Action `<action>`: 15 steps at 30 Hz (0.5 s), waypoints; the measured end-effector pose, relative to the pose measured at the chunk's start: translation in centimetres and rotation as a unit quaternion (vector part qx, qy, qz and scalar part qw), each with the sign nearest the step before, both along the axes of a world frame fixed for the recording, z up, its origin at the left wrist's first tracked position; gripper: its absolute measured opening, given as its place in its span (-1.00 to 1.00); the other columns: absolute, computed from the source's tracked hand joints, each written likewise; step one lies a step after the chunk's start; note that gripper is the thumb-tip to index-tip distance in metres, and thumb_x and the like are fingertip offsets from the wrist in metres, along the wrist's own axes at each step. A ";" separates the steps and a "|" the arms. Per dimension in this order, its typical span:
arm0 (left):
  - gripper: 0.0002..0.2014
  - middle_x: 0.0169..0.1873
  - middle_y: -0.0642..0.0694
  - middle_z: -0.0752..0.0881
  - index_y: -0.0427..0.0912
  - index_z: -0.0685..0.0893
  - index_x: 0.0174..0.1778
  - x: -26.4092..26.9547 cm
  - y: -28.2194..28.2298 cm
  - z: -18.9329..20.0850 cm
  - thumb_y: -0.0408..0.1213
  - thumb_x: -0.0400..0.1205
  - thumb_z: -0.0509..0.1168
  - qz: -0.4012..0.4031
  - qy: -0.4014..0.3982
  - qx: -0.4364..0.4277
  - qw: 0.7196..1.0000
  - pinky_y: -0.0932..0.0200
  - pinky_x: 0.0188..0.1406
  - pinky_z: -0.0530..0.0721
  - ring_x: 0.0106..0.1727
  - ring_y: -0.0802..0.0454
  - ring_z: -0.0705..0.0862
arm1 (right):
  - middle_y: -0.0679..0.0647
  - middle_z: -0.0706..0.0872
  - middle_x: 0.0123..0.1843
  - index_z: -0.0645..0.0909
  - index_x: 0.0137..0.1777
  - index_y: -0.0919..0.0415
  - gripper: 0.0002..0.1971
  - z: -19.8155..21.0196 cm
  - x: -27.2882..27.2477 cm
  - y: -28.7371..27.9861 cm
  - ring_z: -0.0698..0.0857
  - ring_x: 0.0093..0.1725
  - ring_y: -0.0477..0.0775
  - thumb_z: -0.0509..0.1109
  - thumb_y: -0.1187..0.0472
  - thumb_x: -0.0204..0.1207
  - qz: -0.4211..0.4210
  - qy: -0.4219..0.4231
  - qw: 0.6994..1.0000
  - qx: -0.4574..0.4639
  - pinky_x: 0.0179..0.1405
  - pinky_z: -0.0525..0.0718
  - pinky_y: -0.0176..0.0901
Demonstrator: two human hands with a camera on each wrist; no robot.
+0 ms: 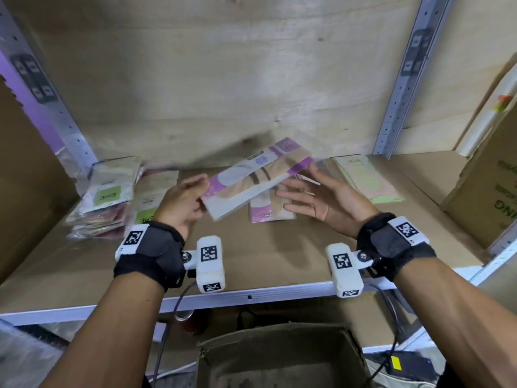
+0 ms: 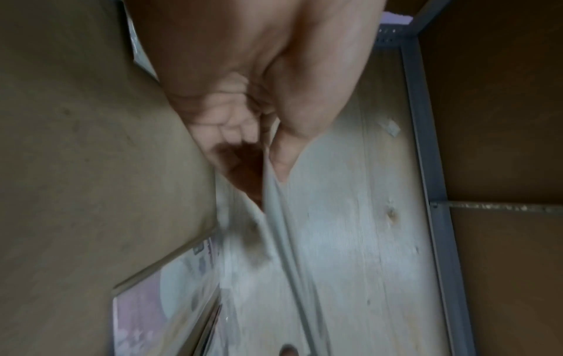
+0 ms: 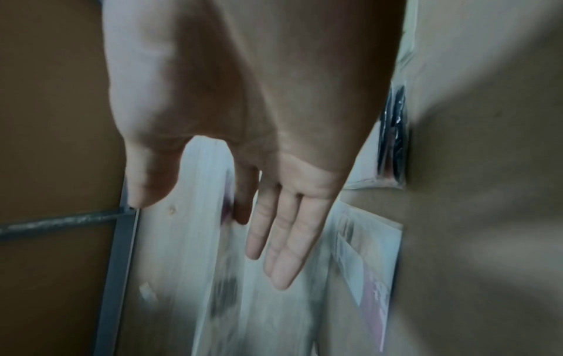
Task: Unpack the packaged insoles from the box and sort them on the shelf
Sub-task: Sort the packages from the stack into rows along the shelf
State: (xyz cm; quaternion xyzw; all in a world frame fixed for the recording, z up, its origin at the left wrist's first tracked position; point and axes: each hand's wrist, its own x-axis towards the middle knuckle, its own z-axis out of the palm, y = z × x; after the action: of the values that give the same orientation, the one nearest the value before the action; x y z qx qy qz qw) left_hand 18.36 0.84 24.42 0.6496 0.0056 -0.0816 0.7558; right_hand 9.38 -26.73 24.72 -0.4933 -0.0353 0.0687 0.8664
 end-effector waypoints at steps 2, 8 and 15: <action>-0.69 0.04 -0.15 0.85 -0.14 0.66 0.29 -0.7 -1.0 -0.1 -0.39 0.64 0.41 -0.057 -0.005 0.002 0.998 0.26 -0.19 0.79 -0.07 0.05 0.84 | 0.24 0.72 0.33 0.53 0.46 0.21 -0.54 -0.4 0.3 0.6 0.69 0.36 0.29 0.37 0.03 0.61 -0.024 -0.005 0.999 -0.029 0.26 0.72 0.12; -0.75 0.02 -0.07 0.88 -0.12 0.76 0.20 -1.9 -2.6 -0.9 -0.26 0.60 0.48 -0.222 -0.037 0.153 0.962 0.30 -0.05 0.78 -0.01 0.08 0.84 | 0.27 0.78 0.23 0.52 0.44 0.44 -0.60 -1.8 1.7 0.9 0.80 0.11 0.23 0.38 0.34 0.62 -0.144 0.016 0.984 -0.103 -0.14 0.83 -0.02; -0.47 0.14 -0.11 0.83 -0.15 0.67 0.36 0.7 -1.7 -1.5 0.14 0.60 0.39 -0.095 -0.047 0.100 0.989 0.09 0.13 0.77 0.08 -0.04 0.85 | 0.16 0.79 0.24 0.61 0.36 0.29 -0.65 -2.6 1.5 0.8 0.77 0.24 0.14 0.43 0.22 0.61 -0.026 -0.005 0.951 -0.310 0.29 0.69 0.02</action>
State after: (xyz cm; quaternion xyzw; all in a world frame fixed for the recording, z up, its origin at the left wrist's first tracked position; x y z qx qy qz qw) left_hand 19.01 -0.87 22.91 0.7227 -0.0835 -0.1213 0.6753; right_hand 10.87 -25.89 22.10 -0.7383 -0.0040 0.0516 0.6725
